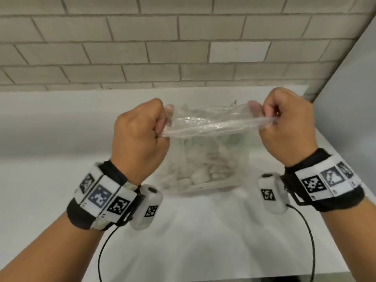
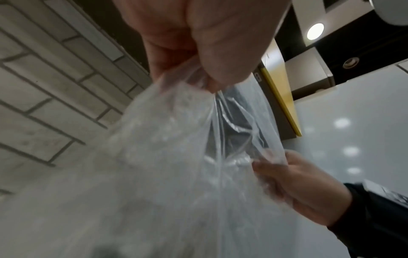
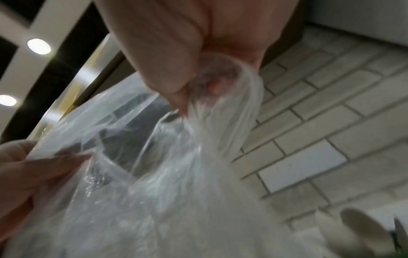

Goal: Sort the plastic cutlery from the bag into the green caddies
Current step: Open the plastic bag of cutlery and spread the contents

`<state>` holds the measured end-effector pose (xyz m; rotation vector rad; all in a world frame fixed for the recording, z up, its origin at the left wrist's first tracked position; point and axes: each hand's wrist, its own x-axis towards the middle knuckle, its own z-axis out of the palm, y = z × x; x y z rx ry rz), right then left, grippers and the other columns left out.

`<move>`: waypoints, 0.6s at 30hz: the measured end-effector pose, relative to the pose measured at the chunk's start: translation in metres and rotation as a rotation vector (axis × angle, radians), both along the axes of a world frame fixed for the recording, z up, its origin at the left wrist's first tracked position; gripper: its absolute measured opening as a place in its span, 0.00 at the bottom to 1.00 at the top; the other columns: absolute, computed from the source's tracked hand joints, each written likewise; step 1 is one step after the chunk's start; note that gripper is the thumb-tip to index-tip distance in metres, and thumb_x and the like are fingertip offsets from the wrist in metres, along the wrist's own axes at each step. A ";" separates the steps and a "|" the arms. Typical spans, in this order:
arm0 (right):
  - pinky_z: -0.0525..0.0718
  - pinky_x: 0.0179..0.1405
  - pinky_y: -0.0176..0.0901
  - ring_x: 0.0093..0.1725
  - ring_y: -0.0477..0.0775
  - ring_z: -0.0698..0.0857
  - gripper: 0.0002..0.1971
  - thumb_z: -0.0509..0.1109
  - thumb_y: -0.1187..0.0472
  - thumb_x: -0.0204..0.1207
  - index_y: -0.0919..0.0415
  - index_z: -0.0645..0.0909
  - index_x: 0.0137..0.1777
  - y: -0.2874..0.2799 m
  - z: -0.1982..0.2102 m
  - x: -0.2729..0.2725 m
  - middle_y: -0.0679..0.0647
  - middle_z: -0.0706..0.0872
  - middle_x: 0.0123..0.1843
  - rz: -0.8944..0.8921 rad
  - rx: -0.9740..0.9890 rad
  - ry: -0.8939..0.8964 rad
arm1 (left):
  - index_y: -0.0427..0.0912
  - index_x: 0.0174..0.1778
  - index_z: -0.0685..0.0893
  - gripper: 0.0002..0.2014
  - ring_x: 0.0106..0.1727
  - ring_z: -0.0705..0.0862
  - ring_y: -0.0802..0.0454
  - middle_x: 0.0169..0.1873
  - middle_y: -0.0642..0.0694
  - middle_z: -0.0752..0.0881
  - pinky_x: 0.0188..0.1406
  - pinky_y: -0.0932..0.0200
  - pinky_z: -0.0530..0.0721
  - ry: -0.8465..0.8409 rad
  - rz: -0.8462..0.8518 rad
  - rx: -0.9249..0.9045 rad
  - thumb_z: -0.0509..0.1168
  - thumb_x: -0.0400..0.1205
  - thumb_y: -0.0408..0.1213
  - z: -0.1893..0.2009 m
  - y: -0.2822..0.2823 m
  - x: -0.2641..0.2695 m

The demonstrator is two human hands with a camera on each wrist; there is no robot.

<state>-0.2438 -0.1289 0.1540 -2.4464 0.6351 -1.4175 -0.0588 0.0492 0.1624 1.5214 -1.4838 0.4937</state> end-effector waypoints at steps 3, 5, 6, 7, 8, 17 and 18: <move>0.69 0.28 0.39 0.26 0.45 0.66 0.21 0.67 0.62 0.82 0.55 0.61 0.30 0.004 -0.019 0.006 0.44 0.64 0.26 -0.034 0.129 -0.013 | 0.44 0.34 0.64 0.16 0.33 0.77 0.55 0.25 0.61 0.64 0.27 0.73 0.64 0.117 0.024 0.104 0.63 0.73 0.22 -0.014 -0.002 0.003; 0.72 0.28 0.47 0.27 0.48 0.68 0.20 0.66 0.64 0.76 0.51 0.59 0.30 0.003 -0.028 0.006 0.43 0.66 0.27 -0.006 0.164 0.084 | 0.45 0.44 0.71 0.10 0.33 0.74 0.56 0.34 0.55 0.76 0.30 0.68 0.71 0.253 -0.169 0.392 0.66 0.73 0.36 -0.013 0.004 0.011; 0.72 0.27 0.48 0.28 0.47 0.68 0.19 0.65 0.65 0.71 0.47 0.58 0.30 0.002 -0.030 0.005 0.42 0.67 0.28 0.010 0.163 0.127 | 0.50 0.54 0.73 0.16 0.38 0.77 0.57 0.45 0.53 0.79 0.36 0.65 0.76 0.327 -0.321 0.580 0.67 0.73 0.46 -0.010 0.008 0.015; 0.72 0.27 0.48 0.29 0.45 0.68 0.19 0.64 0.65 0.68 0.45 0.57 0.30 0.000 -0.030 0.003 0.41 0.67 0.28 0.029 0.152 0.155 | 0.58 0.63 0.73 0.23 0.46 0.79 0.57 0.55 0.53 0.79 0.44 0.62 0.80 0.384 -0.460 0.783 0.66 0.74 0.58 -0.006 0.013 0.019; 0.71 0.27 0.48 0.29 0.44 0.68 0.19 0.64 0.65 0.68 0.44 0.56 0.30 -0.001 -0.029 0.001 0.41 0.67 0.28 0.053 0.138 0.177 | 0.65 0.68 0.73 0.27 0.53 0.80 0.55 0.61 0.53 0.79 0.53 0.60 0.81 0.430 -0.537 0.959 0.61 0.74 0.68 -0.002 0.017 0.021; 0.79 0.29 0.52 0.36 0.48 0.76 0.27 0.65 0.81 0.58 0.43 0.79 0.38 -0.004 -0.039 -0.015 0.42 0.73 0.41 0.392 0.089 0.511 | 0.55 0.53 0.86 0.35 0.49 0.85 0.51 0.43 0.56 0.89 0.49 0.52 0.83 -0.114 0.160 1.214 0.42 0.78 0.74 -0.043 0.010 0.011; 0.80 0.30 0.50 0.38 0.45 0.78 0.32 0.66 0.83 0.58 0.41 0.86 0.43 -0.003 -0.037 -0.017 0.40 0.76 0.44 0.437 0.125 0.530 | 0.54 0.57 0.85 0.37 0.51 0.85 0.49 0.45 0.54 0.89 0.49 0.51 0.83 -0.133 0.234 1.146 0.41 0.77 0.76 -0.044 0.008 0.009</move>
